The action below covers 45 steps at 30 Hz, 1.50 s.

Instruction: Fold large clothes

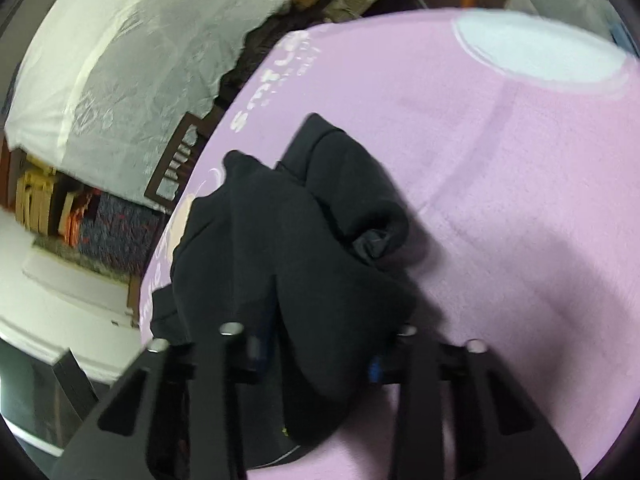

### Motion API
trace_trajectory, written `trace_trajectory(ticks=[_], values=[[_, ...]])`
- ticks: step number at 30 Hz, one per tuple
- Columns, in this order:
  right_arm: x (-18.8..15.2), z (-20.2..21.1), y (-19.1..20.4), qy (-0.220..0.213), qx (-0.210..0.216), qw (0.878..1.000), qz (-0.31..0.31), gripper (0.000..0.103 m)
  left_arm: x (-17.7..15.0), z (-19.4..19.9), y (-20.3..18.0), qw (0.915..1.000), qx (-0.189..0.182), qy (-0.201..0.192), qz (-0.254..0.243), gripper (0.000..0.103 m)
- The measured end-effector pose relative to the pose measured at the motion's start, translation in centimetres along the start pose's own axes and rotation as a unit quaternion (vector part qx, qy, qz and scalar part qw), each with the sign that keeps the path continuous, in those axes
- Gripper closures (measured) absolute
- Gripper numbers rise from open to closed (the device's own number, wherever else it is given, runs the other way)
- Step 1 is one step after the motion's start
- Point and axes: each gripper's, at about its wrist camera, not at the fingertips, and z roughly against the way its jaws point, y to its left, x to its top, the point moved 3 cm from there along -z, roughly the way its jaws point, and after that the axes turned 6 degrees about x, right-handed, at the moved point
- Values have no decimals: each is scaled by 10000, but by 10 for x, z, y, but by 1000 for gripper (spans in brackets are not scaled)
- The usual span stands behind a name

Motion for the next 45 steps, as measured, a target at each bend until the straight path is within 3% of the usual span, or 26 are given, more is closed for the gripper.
trace_trajectory(ticks=[5,8,10,14,15,17,19,23,26,30,33,35,36,37,38,39,41,43,45], values=[[0,14,47,-196,-82,9961,853,84,5,-1,10,9996,-210,158,92,3],[-8,23,93,-364,-57,9871,1561,85,19,3,49,9942,-628,380,787,12],[-19,27,128,-512,-48,9760,2115,85,31,14,93,9840,-1007,270,1443,12],[-62,27,192,-762,-81,9388,3358,85,40,29,151,9746,-1265,90,1846,13],[-76,23,204,-784,-122,9258,3697,85,40,31,159,9674,-1641,109,1924,12],[-108,12,222,-708,-149,9000,4299,85,38,30,168,9421,-2591,282,2112,11],[-126,1,227,-580,-98,8889,4543,85,36,31,168,9220,-3133,379,2245,10],[-140,-4,223,-490,-80,8767,4785,85,39,49,131,9336,-3188,260,1616,10],[-144,-4,218,-442,-135,8687,4931,85,43,73,99,9320,-3435,29,1160,7],[-155,-11,216,-411,-249,8520,5212,84,40,91,85,9323,-3482,-219,952,4],[-165,-13,213,-412,-305,8368,5451,84,34,74,71,9471,-3134,25,689,4],[-175,-13,213,-421,-297,8245,5634,84,32,47,71,9454,-3115,433,853,6],[-178,-12,212,-413,-279,8214,5682,84,30,37,73,9411,-3185,582,976,27],[-179,-12,212,-393,-257,8185,5727,84,29,26,73,9307,-3434,732,1028,53],[-178,-12,213,-380,-250,8160,5763,84,29,24,74,9178,-3738,799,1072,68],[-179,-12,212,-361,-252,8125,5813,84,29,25,74,9116,-3876,825,1091,80],[-179,-14,207,-192,-254,8103,5851,83,30,32,73,9193,-3748,664,999,82],[-176,-7,204,-245,-222,8004,5985,78,30,41,73,9266,-3605,535,927,82],[-170,4,201,-442,-302,7949,6044,48,31,43,75,9252,-3630,530,973,82]])
